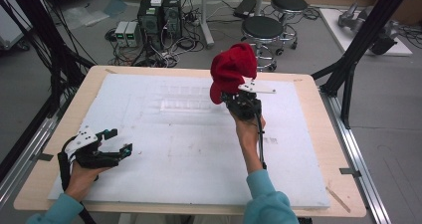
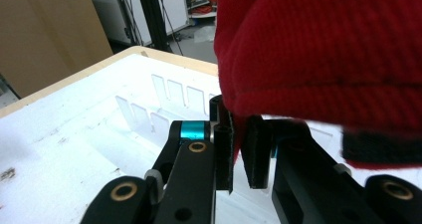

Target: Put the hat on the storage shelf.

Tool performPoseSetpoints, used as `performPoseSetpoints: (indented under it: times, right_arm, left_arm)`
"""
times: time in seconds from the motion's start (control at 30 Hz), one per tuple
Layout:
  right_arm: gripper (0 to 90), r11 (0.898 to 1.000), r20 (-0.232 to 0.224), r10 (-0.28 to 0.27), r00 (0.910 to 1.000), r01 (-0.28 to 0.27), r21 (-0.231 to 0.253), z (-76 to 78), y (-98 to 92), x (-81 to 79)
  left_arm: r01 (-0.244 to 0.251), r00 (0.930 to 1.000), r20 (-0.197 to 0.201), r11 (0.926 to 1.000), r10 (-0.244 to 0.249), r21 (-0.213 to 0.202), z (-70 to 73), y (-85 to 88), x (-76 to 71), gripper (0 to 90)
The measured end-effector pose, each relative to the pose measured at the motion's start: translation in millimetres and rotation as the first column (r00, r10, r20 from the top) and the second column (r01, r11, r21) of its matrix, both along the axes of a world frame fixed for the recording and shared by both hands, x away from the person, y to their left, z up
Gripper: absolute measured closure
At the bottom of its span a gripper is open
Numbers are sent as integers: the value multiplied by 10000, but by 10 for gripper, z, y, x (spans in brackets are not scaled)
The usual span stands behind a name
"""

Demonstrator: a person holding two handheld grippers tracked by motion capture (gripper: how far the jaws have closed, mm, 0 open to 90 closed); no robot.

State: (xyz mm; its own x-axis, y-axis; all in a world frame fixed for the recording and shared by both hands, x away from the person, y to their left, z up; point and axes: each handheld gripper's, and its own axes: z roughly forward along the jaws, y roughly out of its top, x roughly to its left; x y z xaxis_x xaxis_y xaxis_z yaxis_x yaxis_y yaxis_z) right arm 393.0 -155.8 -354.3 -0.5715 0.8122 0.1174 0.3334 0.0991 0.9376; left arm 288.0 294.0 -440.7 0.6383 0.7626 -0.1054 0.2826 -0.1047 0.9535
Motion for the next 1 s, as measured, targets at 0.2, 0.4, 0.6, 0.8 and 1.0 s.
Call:
performPoseSetpoints:
  times: [0.2, 0.4, 0.6, 0.8, 1.0]
  right_arm:
    - [850, 9998, -281, 29, 9996, -34, -170, -42, 39, 74]
    - [850, 9996, -401, 36, 9992, -47, -280, -51, 52, 80]
    - [850, 9974, -624, 65, 9980, -109, -709, -92, 117, 118]
    - [849, 9957, -1034, 28, 9946, -124, -916, -179, 160, 172]
    - [849, 9945, -1082, 6, 9941, -119, -1039, -189, 184, 160]
  left_arm:
    - [17, 10000, -6, 10000, -17, -52, -27, 12, -5, 135]
    - [-3, 10000, -57, 9999, 2, -145, -70, 26, -12, 135]
    - [-2, 10000, 83, 9998, 4, -197, -70, 35, -28, 135]
    - [-8, 9999, 129, 9998, 11, -198, -75, 30, -33, 135]
    - [-28, 9999, 122, 9997, 31, -231, -75, 36, -36, 135]
